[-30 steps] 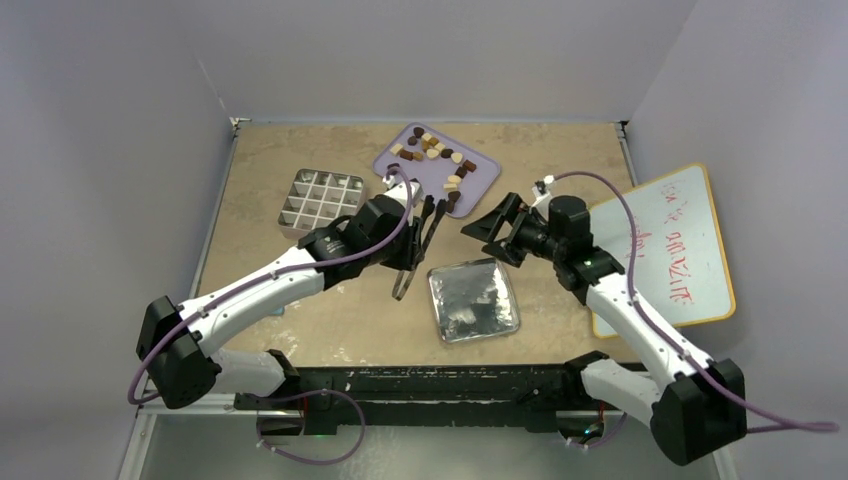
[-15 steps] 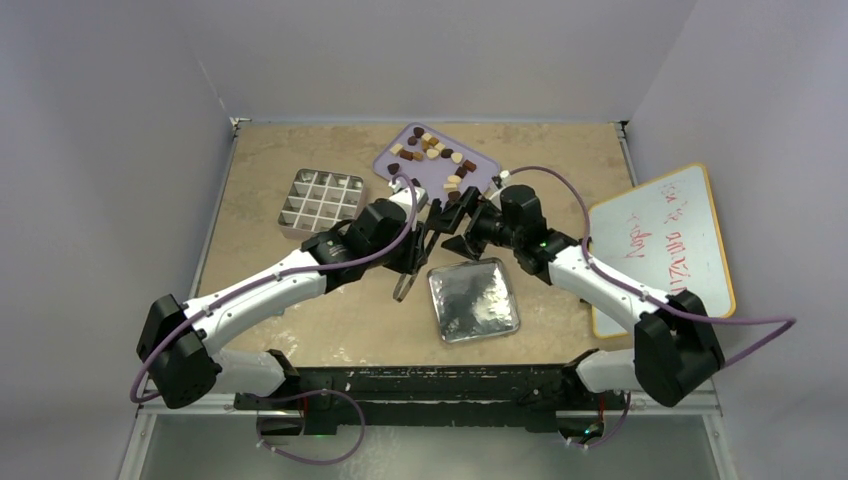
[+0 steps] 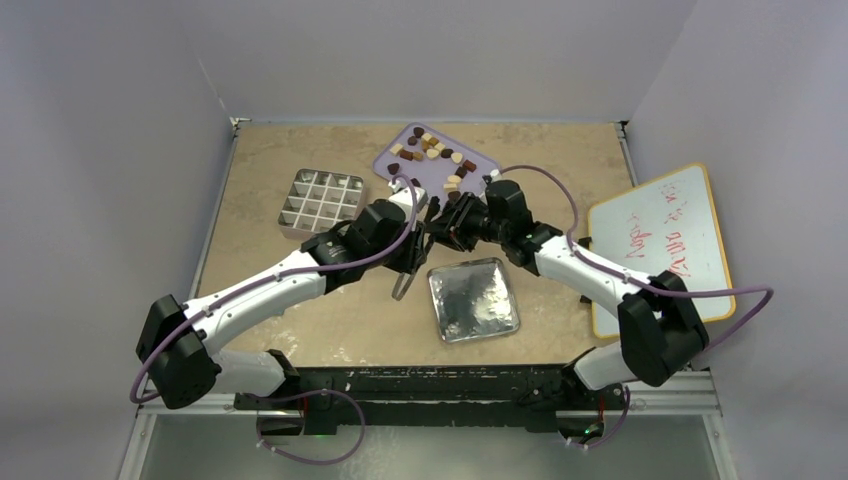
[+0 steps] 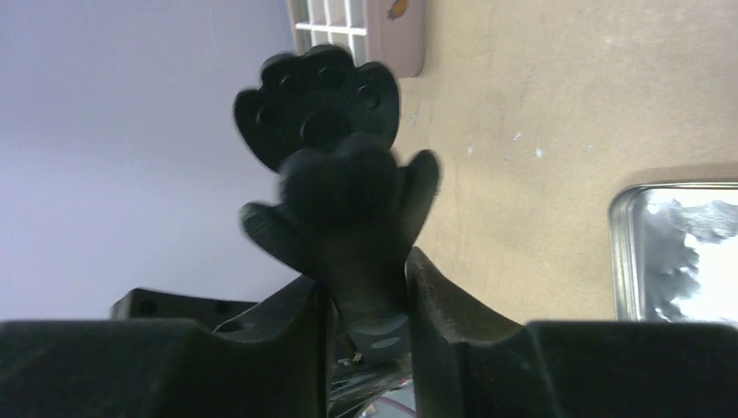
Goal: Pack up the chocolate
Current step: Adjust the clamp.
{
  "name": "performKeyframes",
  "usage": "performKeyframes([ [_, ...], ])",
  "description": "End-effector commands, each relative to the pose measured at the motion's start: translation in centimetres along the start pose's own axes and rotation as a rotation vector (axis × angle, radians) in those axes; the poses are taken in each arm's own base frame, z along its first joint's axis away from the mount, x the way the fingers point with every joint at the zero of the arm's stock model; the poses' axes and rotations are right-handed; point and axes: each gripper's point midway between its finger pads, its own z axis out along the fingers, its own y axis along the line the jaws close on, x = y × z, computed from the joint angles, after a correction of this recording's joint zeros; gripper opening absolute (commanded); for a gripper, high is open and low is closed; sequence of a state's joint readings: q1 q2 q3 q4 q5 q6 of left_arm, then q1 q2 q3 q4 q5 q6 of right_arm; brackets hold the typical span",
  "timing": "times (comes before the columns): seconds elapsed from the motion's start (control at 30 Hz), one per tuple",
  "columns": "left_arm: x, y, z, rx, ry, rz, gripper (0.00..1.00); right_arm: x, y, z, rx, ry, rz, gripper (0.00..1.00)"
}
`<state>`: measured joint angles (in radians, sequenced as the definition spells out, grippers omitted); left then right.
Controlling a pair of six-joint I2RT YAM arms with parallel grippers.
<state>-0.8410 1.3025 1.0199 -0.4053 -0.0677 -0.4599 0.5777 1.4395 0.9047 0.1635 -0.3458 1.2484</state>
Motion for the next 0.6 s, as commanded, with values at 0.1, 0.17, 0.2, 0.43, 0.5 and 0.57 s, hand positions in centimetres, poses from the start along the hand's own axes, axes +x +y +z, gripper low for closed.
performKeyframes([
  [0.1,-1.5,0.2,-0.6,-0.017,-0.085,-0.024,0.42,-0.5,2.7,-0.2,-0.133,-0.035,0.085,0.16],
  [0.17,-1.5,0.5,-0.8,-0.028,-0.103,-0.032,0.47,-0.4,2.7,-0.2,-0.152,-0.037,0.12,0.13],
  [0.2,-1.6,0.6,-0.8,-0.03,-0.111,-0.034,0.49,-0.5,2.9,-0.3,-0.168,-0.039,0.136,0.12],
  [0.43,-1.7,0.8,-0.8,-0.047,-0.117,-0.052,0.5,-0.6,3.4,-0.6,-0.216,-0.051,0.158,0.11],
  [0.5,-1.9,0.8,-1.2,-0.044,-0.127,-0.061,0.47,-0.6,3.1,-0.7,-0.212,-0.062,0.157,0.1],
  [0.57,-2.3,0.8,-1.6,-0.044,-0.148,-0.072,0.44,-0.7,2.8,-0.8,-0.208,-0.07,0.159,0.1],
])
